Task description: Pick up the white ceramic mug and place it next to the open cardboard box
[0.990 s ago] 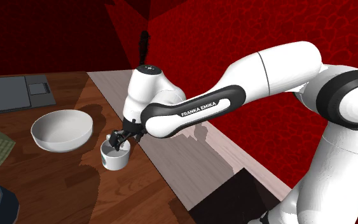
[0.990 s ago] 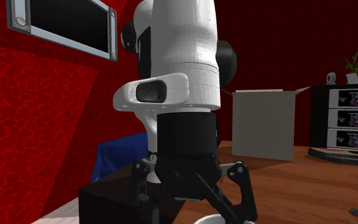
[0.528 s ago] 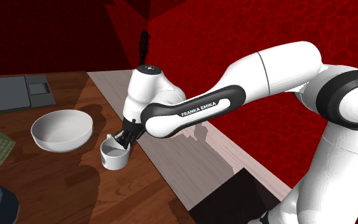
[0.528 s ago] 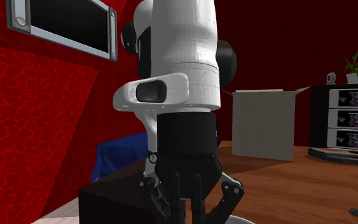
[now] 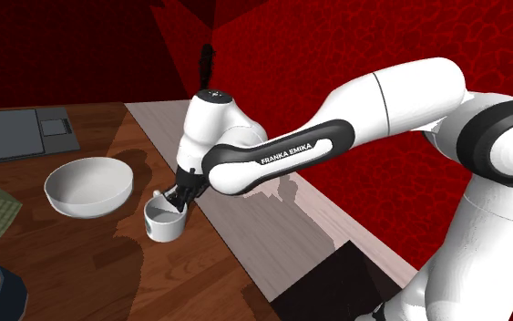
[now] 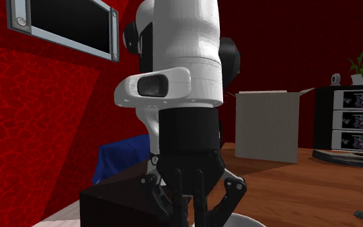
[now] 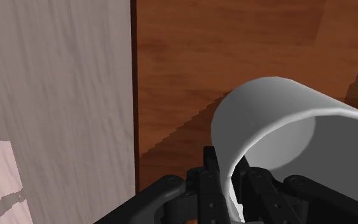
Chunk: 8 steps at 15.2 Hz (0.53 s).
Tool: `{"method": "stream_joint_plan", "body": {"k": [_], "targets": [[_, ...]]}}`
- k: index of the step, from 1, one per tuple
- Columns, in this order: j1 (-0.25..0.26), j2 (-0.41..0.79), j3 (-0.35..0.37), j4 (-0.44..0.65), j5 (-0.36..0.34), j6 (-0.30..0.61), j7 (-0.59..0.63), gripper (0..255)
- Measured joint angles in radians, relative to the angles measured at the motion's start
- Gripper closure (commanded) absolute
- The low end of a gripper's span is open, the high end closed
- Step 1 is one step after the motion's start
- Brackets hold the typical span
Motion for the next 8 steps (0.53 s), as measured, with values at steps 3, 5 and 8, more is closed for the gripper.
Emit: {"method": "stream_joint_plan", "body": {"k": [3,5,8], "targets": [[-0.003,-0.017,0.006,0.015,0.013,-0.03,-0.008,255],[-0.006,-0.033,0.011,0.025,0.024,-0.054,-0.014,255],[-0.011,-0.051,0.015,0.044,0.039,-0.088,-0.025,255]]}}
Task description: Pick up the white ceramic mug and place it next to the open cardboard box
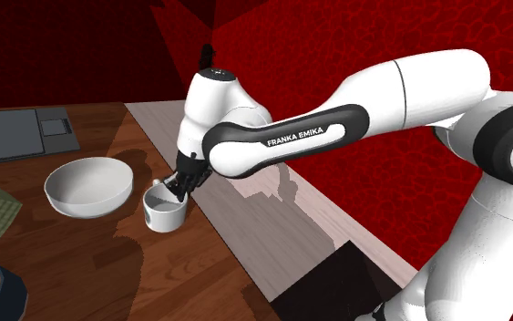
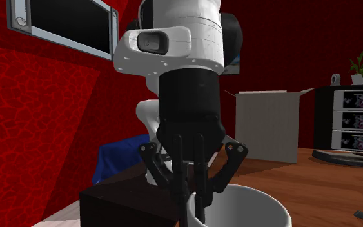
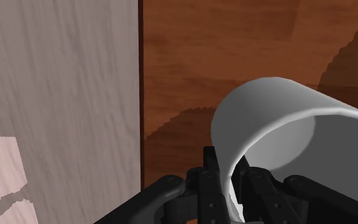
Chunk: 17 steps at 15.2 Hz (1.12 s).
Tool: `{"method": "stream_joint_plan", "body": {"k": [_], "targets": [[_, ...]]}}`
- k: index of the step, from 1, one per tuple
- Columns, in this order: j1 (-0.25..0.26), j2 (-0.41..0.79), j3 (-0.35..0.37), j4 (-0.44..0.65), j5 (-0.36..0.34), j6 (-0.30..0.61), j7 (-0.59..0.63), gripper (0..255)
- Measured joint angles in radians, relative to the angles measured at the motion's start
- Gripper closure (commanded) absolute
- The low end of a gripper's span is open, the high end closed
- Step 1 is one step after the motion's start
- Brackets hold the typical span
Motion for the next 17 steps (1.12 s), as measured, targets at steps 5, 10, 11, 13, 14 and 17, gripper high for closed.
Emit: {"method": "stream_joint_plan", "body": {"k": [5,10,11,13,14,17], "targets": [[-0.006,-0.027,0.006,0.035,0.021,-0.059,-0.016,255],[-0.009,-0.05,0.011,0.077,0.038,-0.121,-0.027,255],[-0.008,-0.054,0.012,0.087,0.04,-0.134,-0.027,255],[-0.009,-0.062,0.014,0.104,0.046,-0.158,-0.031,255],[-0.011,-0.066,0.014,0.11,0.049,-0.167,-0.034,255],[-0.012,-0.076,0.015,0.138,0.056,-0.203,-0.039,255]]}}
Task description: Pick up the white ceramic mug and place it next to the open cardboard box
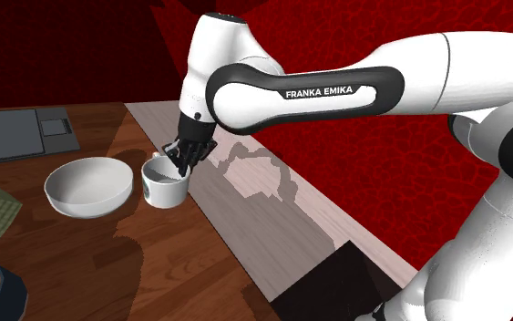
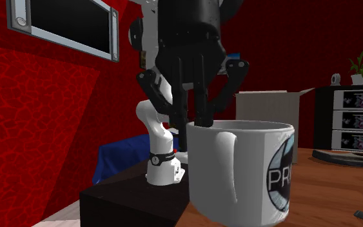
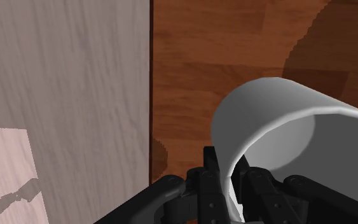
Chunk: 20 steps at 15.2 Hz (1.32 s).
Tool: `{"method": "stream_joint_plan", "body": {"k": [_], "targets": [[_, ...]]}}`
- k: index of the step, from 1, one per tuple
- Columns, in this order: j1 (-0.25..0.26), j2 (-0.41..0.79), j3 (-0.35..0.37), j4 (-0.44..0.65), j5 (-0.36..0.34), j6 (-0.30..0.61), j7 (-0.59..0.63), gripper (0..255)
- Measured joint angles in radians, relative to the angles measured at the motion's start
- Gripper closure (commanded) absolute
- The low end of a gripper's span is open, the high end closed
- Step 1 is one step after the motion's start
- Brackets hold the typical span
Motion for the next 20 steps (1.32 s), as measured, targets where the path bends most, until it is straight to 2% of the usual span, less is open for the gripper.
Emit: {"method": "stream_joint_plan", "body": {"k": [20], "targets": [[0.01,-0.004,0.008,0.265,0.008,-0.268,-0.008,255]]}}
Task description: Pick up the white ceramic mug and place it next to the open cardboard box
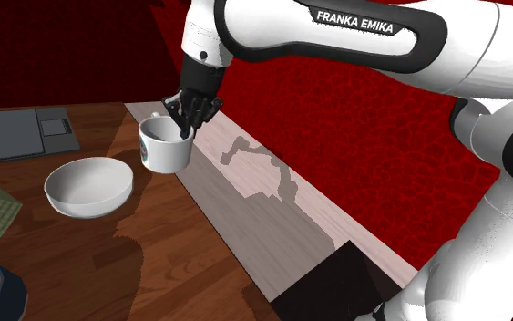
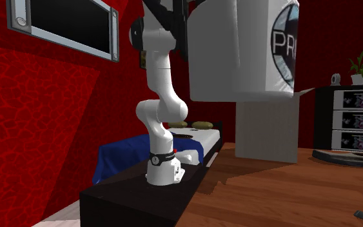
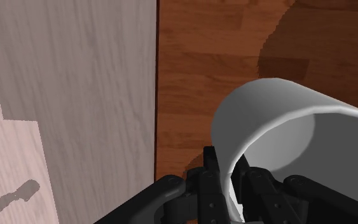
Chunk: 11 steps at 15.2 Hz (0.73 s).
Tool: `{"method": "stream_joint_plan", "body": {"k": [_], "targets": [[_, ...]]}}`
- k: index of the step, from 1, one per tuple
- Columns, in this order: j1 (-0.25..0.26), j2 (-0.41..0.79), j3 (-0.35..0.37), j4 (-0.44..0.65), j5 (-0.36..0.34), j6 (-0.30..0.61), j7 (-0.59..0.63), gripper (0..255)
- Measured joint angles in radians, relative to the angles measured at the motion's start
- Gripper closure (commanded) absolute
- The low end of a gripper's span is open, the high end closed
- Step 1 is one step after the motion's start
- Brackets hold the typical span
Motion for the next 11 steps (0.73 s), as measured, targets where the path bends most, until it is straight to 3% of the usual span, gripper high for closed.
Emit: {"method": "stream_joint_plan", "body": {"k": [11], "targets": [[0.028,0.055,0.006,0.221,-0.03,-0.172,0.011,255]]}}
